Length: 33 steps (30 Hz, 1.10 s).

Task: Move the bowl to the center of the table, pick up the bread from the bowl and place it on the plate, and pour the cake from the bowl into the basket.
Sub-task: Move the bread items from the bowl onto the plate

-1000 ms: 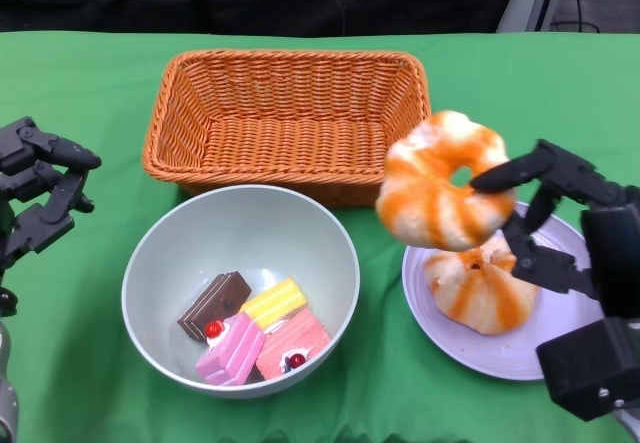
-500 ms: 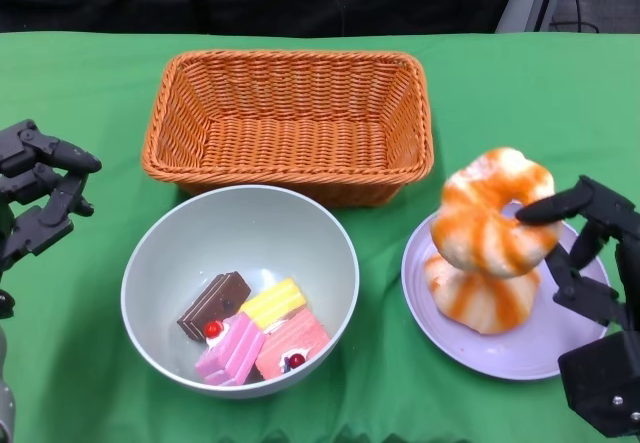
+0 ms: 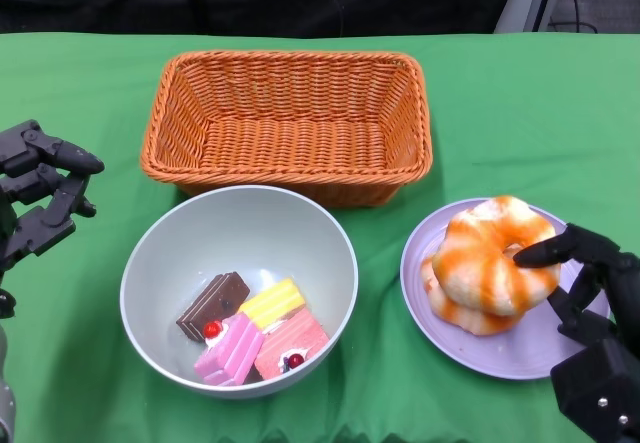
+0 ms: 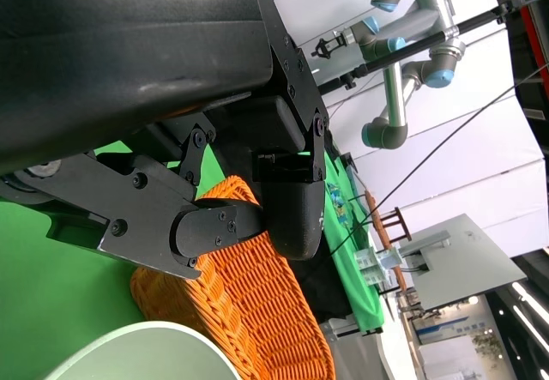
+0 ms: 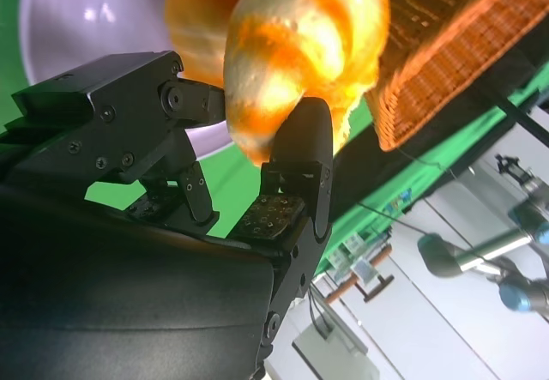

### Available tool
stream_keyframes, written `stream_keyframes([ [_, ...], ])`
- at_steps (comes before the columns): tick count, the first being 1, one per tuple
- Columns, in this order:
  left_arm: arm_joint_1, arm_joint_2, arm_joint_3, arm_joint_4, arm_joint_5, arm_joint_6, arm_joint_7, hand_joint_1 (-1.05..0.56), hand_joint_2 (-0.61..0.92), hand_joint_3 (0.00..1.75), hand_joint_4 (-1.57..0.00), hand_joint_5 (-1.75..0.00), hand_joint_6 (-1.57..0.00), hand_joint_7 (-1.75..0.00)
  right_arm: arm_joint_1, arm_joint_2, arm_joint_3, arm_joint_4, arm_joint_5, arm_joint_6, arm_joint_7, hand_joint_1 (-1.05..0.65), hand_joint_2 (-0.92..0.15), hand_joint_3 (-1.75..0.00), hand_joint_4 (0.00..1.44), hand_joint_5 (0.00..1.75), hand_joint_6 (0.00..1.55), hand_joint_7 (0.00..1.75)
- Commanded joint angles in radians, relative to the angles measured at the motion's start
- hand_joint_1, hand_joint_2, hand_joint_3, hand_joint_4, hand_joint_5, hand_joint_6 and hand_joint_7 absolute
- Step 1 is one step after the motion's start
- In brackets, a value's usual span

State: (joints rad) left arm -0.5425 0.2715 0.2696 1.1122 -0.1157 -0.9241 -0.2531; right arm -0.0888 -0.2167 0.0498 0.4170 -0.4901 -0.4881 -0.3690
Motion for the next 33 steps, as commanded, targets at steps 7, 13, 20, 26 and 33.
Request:
stream_keyframes([
  [7,-0.013,0.027,-0.002,0.002,0.0,-0.008,-0.017,-0.09,0.8,0.62,-0.86,-1.49,-0.9,-1.04,0.02,-0.055,0.036,-0.08,-0.043,0.102,0.061,0.08,-0.88,-0.15,0.71,0.61,0.9,0.12],
  [13,-0.013,0.023,0.001,0.004,-0.01,-0.001,-0.034,-0.1,0.81,0.6,-0.86,-1.47,-0.91,-1.01,0.059,-0.068,0.047,-0.22,-0.057,0.214,0.134,-0.04,-0.83,-0.02,0.52,0.22,0.61,0.0],
  [20,-0.012,0.023,-0.002,0.003,-0.003,-0.002,-0.034,-0.1,0.82,0.59,-0.87,-1.45,-0.92,-0.99,0.086,-0.09,0.046,-0.363,-0.057,0.318,0.243,-0.22,-0.81,0.0,0.33,0.08,0.4,0.0],
  [26,-0.014,0.021,-0.003,0.006,-0.005,0.002,-0.039,-0.08,0.82,0.59,-0.86,-1.46,-0.92,-0.99,0.1,-0.088,0.046,-0.445,-0.052,0.396,0.304,-0.27,-0.82,-0.01,0.3,0.05,0.37,0.0],
  [33,-0.013,0.02,-0.003,0.003,-0.005,0.004,-0.041,-0.09,0.82,0.58,-0.85,-1.47,-0.91,-1.0,0.12,-0.083,0.049,-0.512,-0.062,0.444,0.322,-0.3,-0.83,-0.01,0.28,0.03,0.38,0.01],
])
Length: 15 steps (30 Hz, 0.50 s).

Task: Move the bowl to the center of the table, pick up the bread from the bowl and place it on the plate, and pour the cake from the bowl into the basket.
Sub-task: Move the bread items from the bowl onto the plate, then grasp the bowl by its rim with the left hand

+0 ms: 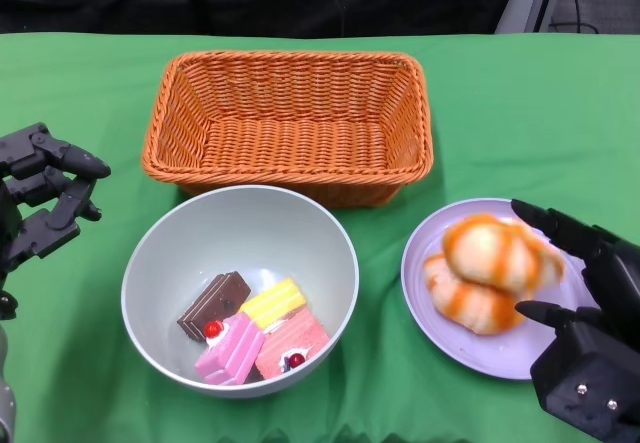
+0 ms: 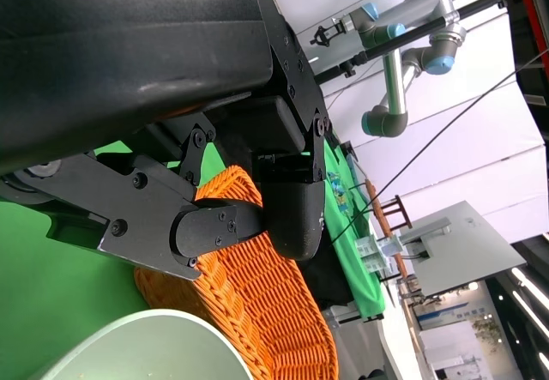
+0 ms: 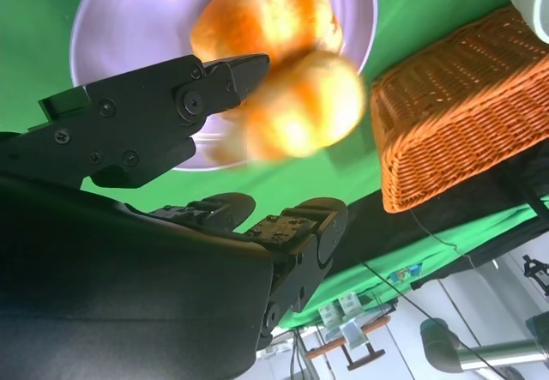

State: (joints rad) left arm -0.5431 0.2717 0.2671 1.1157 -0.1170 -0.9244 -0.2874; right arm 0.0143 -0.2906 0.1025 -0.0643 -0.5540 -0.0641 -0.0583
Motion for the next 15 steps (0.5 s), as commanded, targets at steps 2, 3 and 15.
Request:
stream_keyframes([
  [2,-0.011,0.021,-0.002,-0.002,0.0,0.003,-0.003,-0.09,0.82,0.58,-0.84,-1.46,-0.91,-1.0,0.023,-0.004,-0.006,-0.046,0.002,0.029,0.009,-0.3,-0.84,-0.01,0.3,0.04,0.39,0.01],
  [3,-0.01,0.02,-0.003,-0.002,0.002,0.001,-0.001,-0.09,0.82,0.58,-0.84,-1.46,-0.91,-1.0,0.025,0.0,-0.008,-0.051,0.0,0.026,-0.004,-0.3,-0.84,-0.01,0.31,0.05,0.4,0.01],
  [15,-0.012,0.021,-0.019,0.002,0.007,-0.003,-0.016,-0.09,0.82,0.58,-0.83,-1.46,-0.9,-1.01,0.043,0.113,-0.064,-0.11,0.226,-0.123,-0.069,-0.19,-0.87,-0.01,0.75,0.26,0.77,0.13],
])
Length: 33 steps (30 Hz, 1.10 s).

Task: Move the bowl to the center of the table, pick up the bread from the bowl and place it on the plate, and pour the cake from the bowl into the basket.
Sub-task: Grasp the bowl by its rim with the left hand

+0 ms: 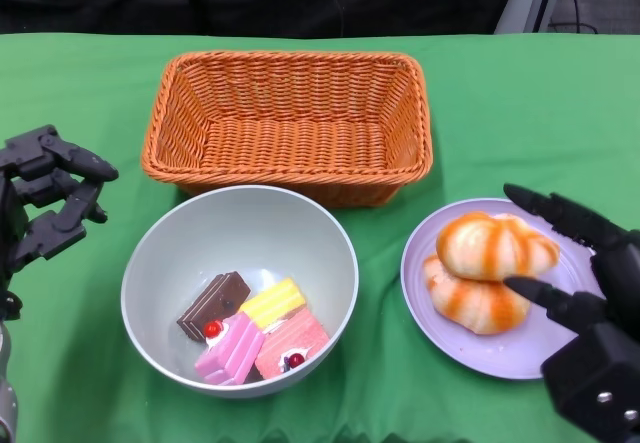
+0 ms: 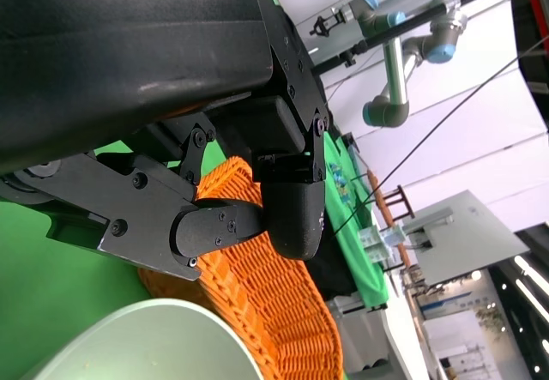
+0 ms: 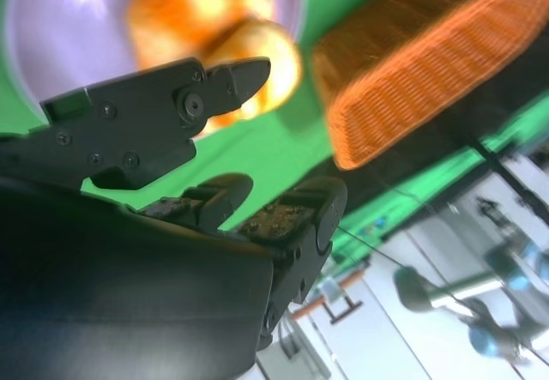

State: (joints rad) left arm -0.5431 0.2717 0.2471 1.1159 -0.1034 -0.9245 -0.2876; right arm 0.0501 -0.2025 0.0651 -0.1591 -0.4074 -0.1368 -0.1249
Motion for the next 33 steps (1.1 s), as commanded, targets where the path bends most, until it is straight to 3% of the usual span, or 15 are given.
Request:
stream_keyframes([
  [1,-0.012,0.019,0.001,0.002,-0.009,0.0,-0.021,-0.1,0.82,0.57,-0.83,-1.47,-0.9,-1.01,0.003,0.033,-0.031,-0.01,0.104,-0.074,-0.003,-0.17,-0.87,-0.02,0.8,0.32,0.82,0.15],
  [4,-0.013,0.011,0.0,0.001,-0.02,0.001,-0.043,-0.1,0.82,0.57,-0.83,-1.47,-0.9,-0.99,-0.023,0.057,-0.048,0.033,0.203,-0.167,0.011,-0.11,-0.86,-0.1,0.73,0.86,0.88,0.28],
  [5,-0.013,0.009,-0.001,0.002,-0.02,-0.002,-0.046,-0.11,0.83,0.55,-0.83,-1.47,-0.91,-0.98,-0.033,0.062,-0.053,0.05,0.229,-0.197,0.016,-0.07,-0.8,-0.25,0.7,1.09,0.82,0.53],
  [7,-0.013,0.004,-0.001,0.003,-0.025,-0.017,-0.063,-0.1,0.84,0.53,-0.84,-1.47,-0.92,-0.96,-0.052,0.072,-0.061,0.085,0.244,-0.244,0.01,-0.06,-0.63,-0.6,0.72,1.3,0.7,0.93],
  [9,-0.013,0.001,0.0,0.004,-0.028,-0.024,-0.072,-0.1,0.85,0.53,-0.85,-1.47,-0.92,-0.96,-0.062,0.076,-0.066,0.105,0.243,-0.268,0.007,-0.08,-0.57,-0.73,0.74,1.36,0.67,1.06],
  [14,-0.01,-0.016,-0.009,0.004,-0.02,-0.04,-0.078,-0.13,0.84,0.52,-0.88,-1.46,-0.94,-0.94,-0.093,0.084,-0.068,0.175,0.263,-0.333,0.017,-0.12,-0.51,-0.87,0.7,1.47,0.66,1.21],
  [19,-0.01,-0.019,-0.012,0.007,-0.021,-0.048,-0.082,-0.14,0.83,0.53,-0.89,-1.45,-0.94,-0.93,-0.102,0.085,-0.07,0.195,0.266,-0.353,0.024,-0.14,-0.49,-0.91,0.69,1.5,0.66,1.24],
  [23,0.011,-0.073,-0.017,-0.01,-0.068,-0.029,-0.159,-0.15,0.84,0.53,-0.88,-1.43,-0.93,-0.94,-0.144,0.094,-0.048,0.266,0.359,-0.428,0.105,-0.16,-0.51,-0.99,0.67,1.61,0.66,1.3],
  [28,0.022,-0.088,-0.012,-0.017,-0.073,-0.064,-0.18,-0.17,0.87,0.48,-0.86,-1.34,-0.91,-0.85,-0.155,0.114,-0.048,0.286,0.41,-0.452,0.157,-0.13,-0.51,-1.02,0.63,1.66,0.62,1.36],
  [31,0.041,-0.082,-0.019,-0.045,-0.079,-0.089,-0.209,-0.2,0.91,0.32,-0.84,-1.17,-0.96,-0.6,-0.156,0.134,-0.05,0.283,0.429,-0.455,0.166,-0.1,-0.48,-1.08,0.64,1.68,0.6,1.39],
  [32,0.053,-0.078,-0.023,-0.065,-0.088,-0.094,-0.232,-0.33,0.91,0.19,-0.79,-0.85,-0.9,-0.36,-0.154,0.141,-0.051,0.28,0.441,-0.453,0.172,-0.07,-0.48,-1.11,0.64,1.69,0.6,1.39],
  [33,0.062,-0.076,-0.025,-0.081,-0.095,-0.096,-0.249,-0.38,0.91,0.13,-0.8,-0.7,-0.9,-0.24,-0.154,0.146,-0.052,0.278,0.45,-0.453,0.176,-0.06,-0.48,-1.12,0.64,1.69,0.6,1.39],
])
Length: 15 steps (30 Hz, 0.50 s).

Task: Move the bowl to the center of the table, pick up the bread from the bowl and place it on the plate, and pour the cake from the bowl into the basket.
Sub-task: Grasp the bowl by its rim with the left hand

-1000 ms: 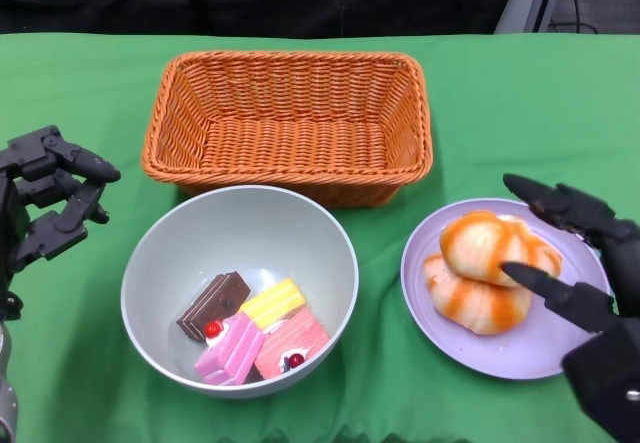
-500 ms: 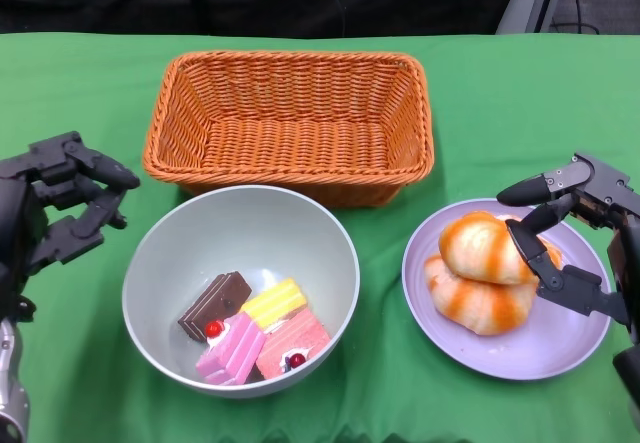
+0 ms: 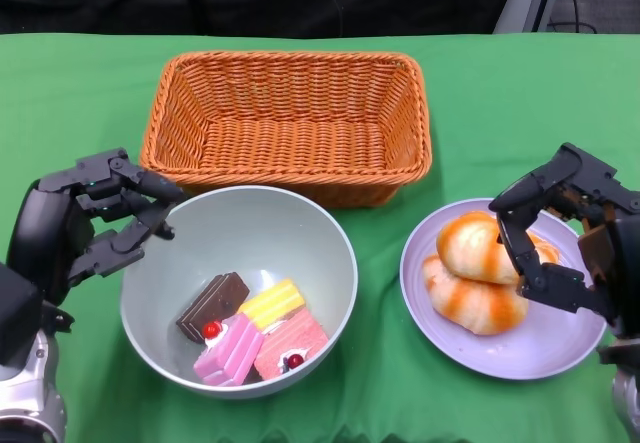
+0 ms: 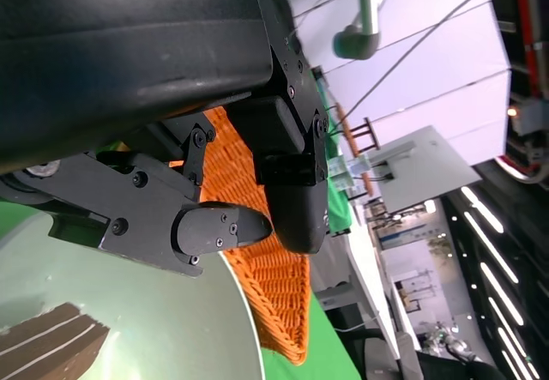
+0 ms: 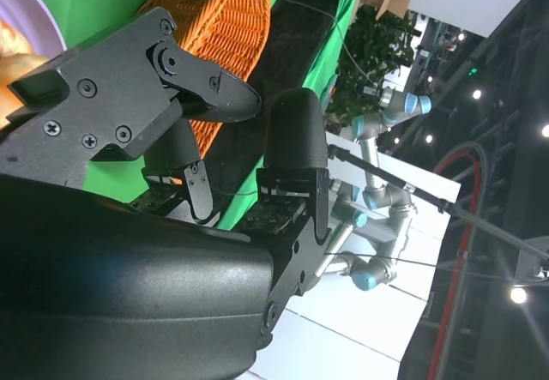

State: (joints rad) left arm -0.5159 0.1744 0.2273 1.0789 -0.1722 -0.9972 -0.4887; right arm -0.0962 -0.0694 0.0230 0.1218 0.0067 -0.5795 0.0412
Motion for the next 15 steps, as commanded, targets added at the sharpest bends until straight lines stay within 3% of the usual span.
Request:
stream_keyframes([
  [1,0.041,0.022,-0.006,-0.054,-0.033,-0.023,-0.059,-0.41,0.92,0.09,-0.81,-0.6,-0.9,-0.16,-0.007,0.016,-0.011,-0.004,0.041,-0.009,0.014,-0.06,-0.47,-1.13,0.65,1.69,0.6,1.39],
  [2,0.057,0.036,-0.014,-0.083,-0.051,-0.029,-0.105,-0.41,0.92,0.09,-0.81,-0.58,-0.9,-0.14,-0.006,0.017,-0.014,-0.006,0.037,-0.014,0.015,-0.06,-0.47,-1.13,0.65,1.69,0.6,1.39],
  [3,0.071,0.046,-0.019,-0.107,-0.067,-0.033,-0.141,-0.46,0.92,0.1,-0.73,-0.37,-0.8,-0.06,-0.005,0.017,-0.016,-0.007,0.033,-0.018,0.017,-0.05,-0.46,-1.19,0.64,1.72,0.59,1.43],
  [6,0.107,0.076,-0.031,-0.175,-0.113,-0.028,-0.234,-0.5,0.92,0.1,-0.64,-0.18,-0.69,-0.01,0.0,0.02,-0.022,-0.017,0.032,-0.021,0.016,-0.04,-0.44,-1.24,0.64,1.73,0.57,1.46],
  [13,0.125,0.085,-0.033,-0.214,-0.153,-0.008,-0.288,-0.52,0.92,0.11,-0.61,-0.11,-0.65,0.0,0.002,0.024,-0.027,-0.022,0.032,-0.02,0.019,-0.04,-0.43,-1.26,0.64,1.73,0.57,1.46],
  [14,0.139,0.128,-0.039,-0.231,-0.109,-0.092,-0.294,-0.52,0.92,0.11,-0.61,-0.1,-0.65,0.0,0.006,0.029,-0.029,-0.02,0.042,-0.018,0.019,-0.04,-0.43,-1.26,0.64,1.73,0.57,1.46],
  [15,0.148,0.161,-0.044,-0.243,-0.075,-0.157,-0.297,-0.66,0.92,0.11,-0.63,-0.1,-0.67,-0.01,0.009,0.033,-0.031,-0.019,0.049,-0.018,0.02,-0.03,-0.43,-1.24,0.64,1.72,0.57,1.45],
])
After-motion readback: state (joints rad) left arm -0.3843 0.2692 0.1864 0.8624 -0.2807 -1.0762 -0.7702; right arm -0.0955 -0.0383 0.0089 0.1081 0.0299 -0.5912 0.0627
